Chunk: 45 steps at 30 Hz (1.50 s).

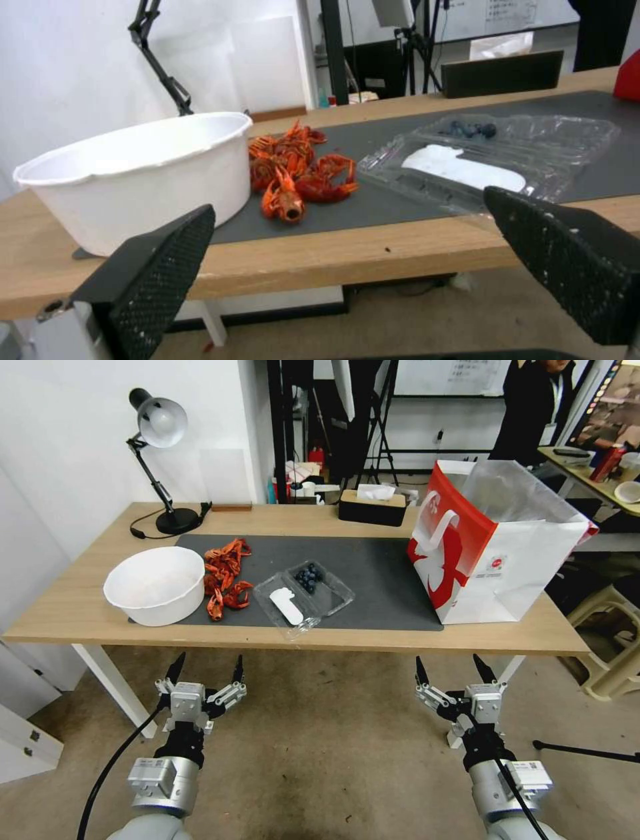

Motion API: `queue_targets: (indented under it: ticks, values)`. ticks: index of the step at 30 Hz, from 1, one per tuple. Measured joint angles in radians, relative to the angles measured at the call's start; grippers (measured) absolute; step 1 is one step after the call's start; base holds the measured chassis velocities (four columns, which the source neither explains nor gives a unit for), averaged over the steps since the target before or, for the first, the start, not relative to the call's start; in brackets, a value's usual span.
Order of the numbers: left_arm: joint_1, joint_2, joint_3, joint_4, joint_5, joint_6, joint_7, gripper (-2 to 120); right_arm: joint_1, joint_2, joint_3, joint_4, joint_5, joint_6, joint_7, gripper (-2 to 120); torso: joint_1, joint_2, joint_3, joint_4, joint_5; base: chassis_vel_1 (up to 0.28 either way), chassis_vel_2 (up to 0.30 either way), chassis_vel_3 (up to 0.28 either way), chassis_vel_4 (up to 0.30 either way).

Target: Close the takeout container lid, then place the container into the takeout bag.

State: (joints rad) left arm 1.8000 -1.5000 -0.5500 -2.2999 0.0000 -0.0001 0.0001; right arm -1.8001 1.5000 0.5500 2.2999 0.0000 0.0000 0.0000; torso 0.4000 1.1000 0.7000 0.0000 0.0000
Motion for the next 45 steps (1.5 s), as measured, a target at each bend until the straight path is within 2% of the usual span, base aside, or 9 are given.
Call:
queue_targets:
  ticks: [23,25,28,29,33,34,37,39,45]
  values:
    - [-0.002,0.002,0.002,-0.001,-0.009,0.006,-0.003,100,0.000,0.002,0.003,0.004,0.006,-0.023,-0.011,100,0.000,0.000,0.000,0.0001,0.0000,0.000,0.000,0.000,0.000]
    - [-0.006,0.006,0.006,-0.004,-0.027,0.021,-0.010,100,0.000,0.005,0.008,0.011,0.012,-0.050,-0.025,100,0.000,0.000,0.000,0.0001,0.0000,0.000,0.000,0.000,0.000]
    - [-0.035,0.029,0.035,-0.034,-0.129,0.112,-0.054,100,0.002,0.018,0.029,0.039,0.040,-0.163,-0.085,100,0.000,0.000,0.000,-0.0001,-0.0001,0.000,0.000,0.000,0.000]
    - [-0.035,0.029,0.035,-0.034,-0.129,0.112,-0.054,100,0.002,0.018,0.029,0.039,0.040,-0.163,-0.085,100,0.000,0.000,0.000,-0.0001,-0.0001,0.000,0.000,0.000,0.000]
    - [-0.074,0.063,0.076,-0.076,-0.276,0.241,-0.116,100,0.017,0.034,0.059,0.063,0.084,-0.268,-0.171,100,0.000,0.000,0.000,-0.0001,0.0000,0.000,0.000,0.000,0.000]
    - [-0.074,0.063,0.076,-0.076,-0.276,0.241,-0.116,100,0.017,0.034,0.059,0.063,0.084,-0.268,-0.171,100,0.000,0.000,0.000,-0.0001,0.0000,0.000,0.000,0.000,0.000]
    - [-0.109,0.091,0.109,-0.098,-0.387,0.326,-0.156,100,0.043,0.033,0.093,0.070,0.128,-0.291,-0.232,100,0.000,0.000,0.000,0.0004,0.0003,0.000,0.000,0.000,0.000]
    - [-0.122,0.097,0.115,-0.077,-0.400,0.325,-0.154,100,0.049,0.030,0.099,0.067,0.137,-0.286,-0.239,100,0.000,0.000,0.000,-0.0004,0.0002,0.000,0.000,0.000,0.000]
    - [-0.131,0.102,0.115,-0.020,-0.376,0.271,-0.130,100,0.080,0.006,0.117,0.033,0.194,-0.236,-0.265,100,0.000,0.000,0.000,0.0000,0.0001,0.000,0.000,0.000,0.000]
